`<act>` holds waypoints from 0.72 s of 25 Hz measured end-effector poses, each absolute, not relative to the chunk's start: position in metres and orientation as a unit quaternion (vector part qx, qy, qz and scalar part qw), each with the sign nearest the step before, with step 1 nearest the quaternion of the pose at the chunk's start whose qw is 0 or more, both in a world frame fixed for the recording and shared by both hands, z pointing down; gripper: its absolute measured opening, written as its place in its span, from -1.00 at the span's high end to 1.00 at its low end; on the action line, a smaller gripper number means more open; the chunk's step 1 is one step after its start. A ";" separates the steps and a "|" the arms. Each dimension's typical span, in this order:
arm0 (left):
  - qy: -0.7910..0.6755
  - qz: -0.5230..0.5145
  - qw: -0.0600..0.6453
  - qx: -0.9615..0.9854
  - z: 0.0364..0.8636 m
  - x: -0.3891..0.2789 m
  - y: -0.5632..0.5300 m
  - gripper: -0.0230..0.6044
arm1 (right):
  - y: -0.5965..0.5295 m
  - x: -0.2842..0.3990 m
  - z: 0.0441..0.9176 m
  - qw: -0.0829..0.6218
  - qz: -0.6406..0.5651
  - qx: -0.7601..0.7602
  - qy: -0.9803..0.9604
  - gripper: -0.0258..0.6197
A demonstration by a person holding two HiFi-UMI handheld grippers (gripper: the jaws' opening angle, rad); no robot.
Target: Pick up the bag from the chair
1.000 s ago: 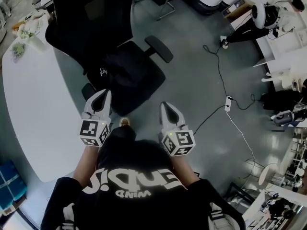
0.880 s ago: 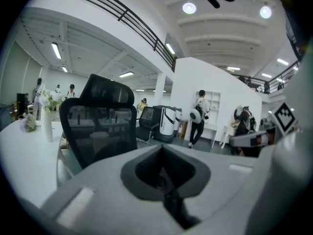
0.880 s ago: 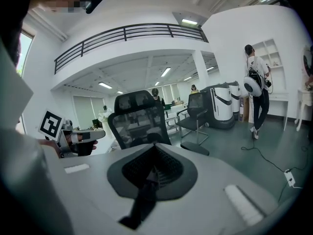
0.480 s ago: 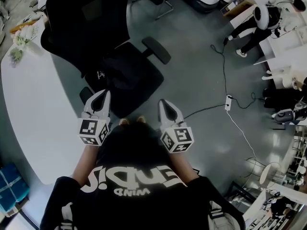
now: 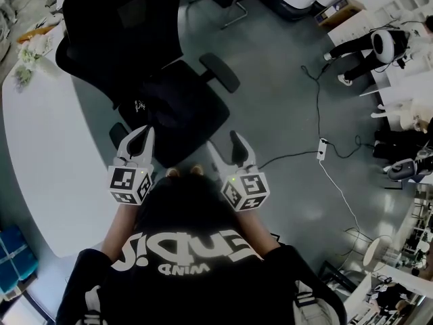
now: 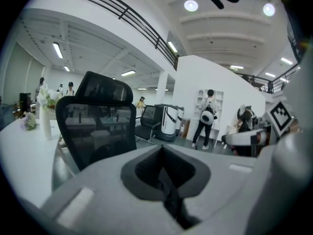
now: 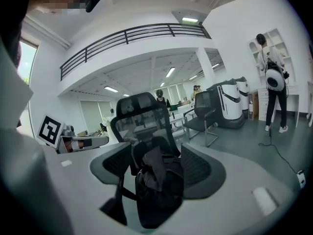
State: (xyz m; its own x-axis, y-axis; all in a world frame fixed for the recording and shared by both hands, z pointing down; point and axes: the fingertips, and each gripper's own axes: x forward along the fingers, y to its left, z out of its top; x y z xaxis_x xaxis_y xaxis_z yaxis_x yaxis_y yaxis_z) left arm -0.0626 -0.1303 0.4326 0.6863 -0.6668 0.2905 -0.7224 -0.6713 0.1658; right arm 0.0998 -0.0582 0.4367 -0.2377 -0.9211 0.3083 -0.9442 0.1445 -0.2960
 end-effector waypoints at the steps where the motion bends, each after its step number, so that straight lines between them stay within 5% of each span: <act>1: -0.384 0.103 0.135 0.907 0.433 -0.062 -0.131 0.92 | -0.060 0.100 0.437 0.025 0.218 0.615 -0.757 -0.06; 18: -0.399 0.112 0.148 0.898 0.448 -0.043 -0.157 0.92 | -0.098 0.104 0.459 0.047 0.261 0.567 -0.780 -0.11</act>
